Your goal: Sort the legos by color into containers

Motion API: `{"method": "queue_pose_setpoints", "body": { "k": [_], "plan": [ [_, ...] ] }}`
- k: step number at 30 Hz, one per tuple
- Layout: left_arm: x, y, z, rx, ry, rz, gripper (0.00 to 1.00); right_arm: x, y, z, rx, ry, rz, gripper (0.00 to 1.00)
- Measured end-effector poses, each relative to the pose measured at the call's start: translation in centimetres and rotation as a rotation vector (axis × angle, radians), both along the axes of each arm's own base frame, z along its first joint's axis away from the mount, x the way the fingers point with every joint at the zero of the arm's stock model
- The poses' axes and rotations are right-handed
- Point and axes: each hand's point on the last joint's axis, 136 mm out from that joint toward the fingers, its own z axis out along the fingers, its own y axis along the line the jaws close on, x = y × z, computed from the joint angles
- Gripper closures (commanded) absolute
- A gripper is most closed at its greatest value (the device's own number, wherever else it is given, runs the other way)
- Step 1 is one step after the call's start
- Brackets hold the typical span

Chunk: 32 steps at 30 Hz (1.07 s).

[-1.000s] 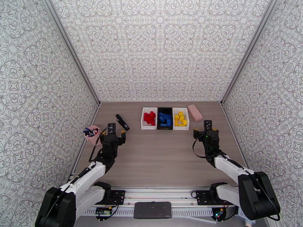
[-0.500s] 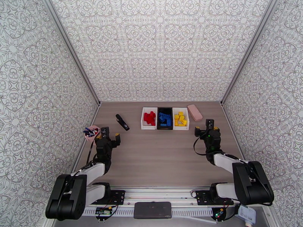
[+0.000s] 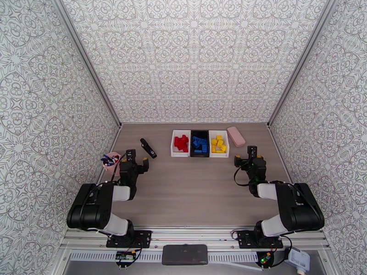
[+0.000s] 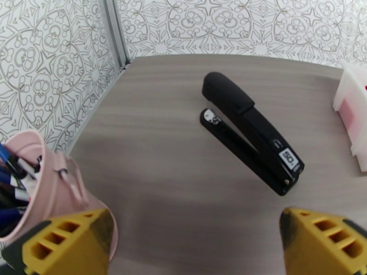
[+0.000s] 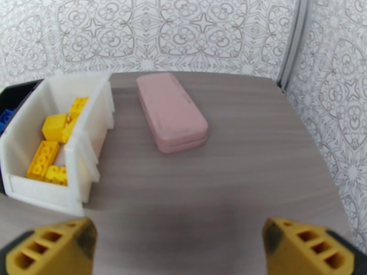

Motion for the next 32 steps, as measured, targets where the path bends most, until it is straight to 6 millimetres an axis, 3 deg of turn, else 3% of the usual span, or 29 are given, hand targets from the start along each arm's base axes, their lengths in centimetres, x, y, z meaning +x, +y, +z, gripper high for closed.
{"method": "queue_pose_setpoints", "body": {
  "k": [5, 32],
  "plan": [
    [1.0, 0.7, 1.3, -0.013, -0.03, 0.005, 0.0, 0.0, 0.2, 0.0, 0.003, 0.0, 0.011, 0.01],
    [1.0, 0.3, 1.2, -0.021, -0.027, -0.014, 0.0, 0.0, 0.3, 0.0, 0.004, 0.0, 0.014, 0.0]
  ]
}}
